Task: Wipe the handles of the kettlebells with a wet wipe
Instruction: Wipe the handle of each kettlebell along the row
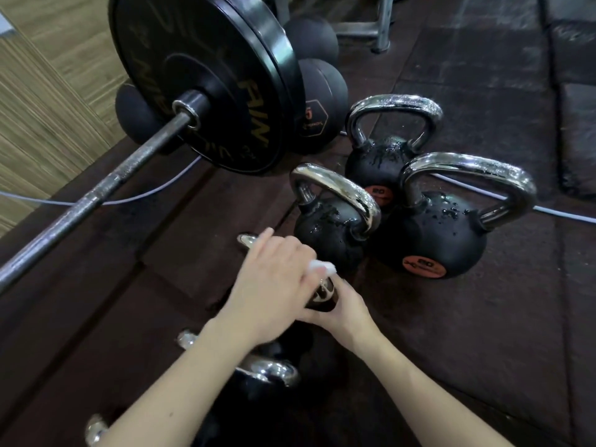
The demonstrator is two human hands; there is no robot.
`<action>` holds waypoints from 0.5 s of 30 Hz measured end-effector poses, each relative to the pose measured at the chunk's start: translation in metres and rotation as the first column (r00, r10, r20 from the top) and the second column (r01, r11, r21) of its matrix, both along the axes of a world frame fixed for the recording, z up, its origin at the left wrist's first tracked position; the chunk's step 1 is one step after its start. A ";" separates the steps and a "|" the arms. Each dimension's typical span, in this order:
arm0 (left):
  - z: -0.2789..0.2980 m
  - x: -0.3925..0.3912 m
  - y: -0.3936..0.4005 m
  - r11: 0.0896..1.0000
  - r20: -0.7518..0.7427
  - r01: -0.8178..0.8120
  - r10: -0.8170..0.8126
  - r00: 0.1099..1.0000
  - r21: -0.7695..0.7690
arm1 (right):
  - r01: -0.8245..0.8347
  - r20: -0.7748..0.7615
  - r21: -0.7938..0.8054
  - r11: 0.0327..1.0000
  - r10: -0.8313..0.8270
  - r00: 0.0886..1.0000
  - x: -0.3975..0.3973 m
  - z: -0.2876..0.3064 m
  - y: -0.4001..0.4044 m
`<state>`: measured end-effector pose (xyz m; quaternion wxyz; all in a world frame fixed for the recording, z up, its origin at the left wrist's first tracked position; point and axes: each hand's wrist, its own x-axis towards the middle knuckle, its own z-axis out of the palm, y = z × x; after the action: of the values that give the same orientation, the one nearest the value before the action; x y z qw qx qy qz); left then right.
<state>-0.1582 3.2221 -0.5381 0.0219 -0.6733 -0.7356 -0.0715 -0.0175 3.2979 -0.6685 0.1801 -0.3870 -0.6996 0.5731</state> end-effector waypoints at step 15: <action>-0.007 -0.009 -0.005 0.992 0.045 0.115 -0.112 0.993 -0.055 | 0.011 0.062 -0.037 0.999 -0.008 0.998 -0.002 0.006 0.000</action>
<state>-0.1675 3.2167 -0.5453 -0.0167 -0.7128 -0.6981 -0.0655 -0.0197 3.2984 -0.6627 0.1539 -0.4112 -0.6921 0.5730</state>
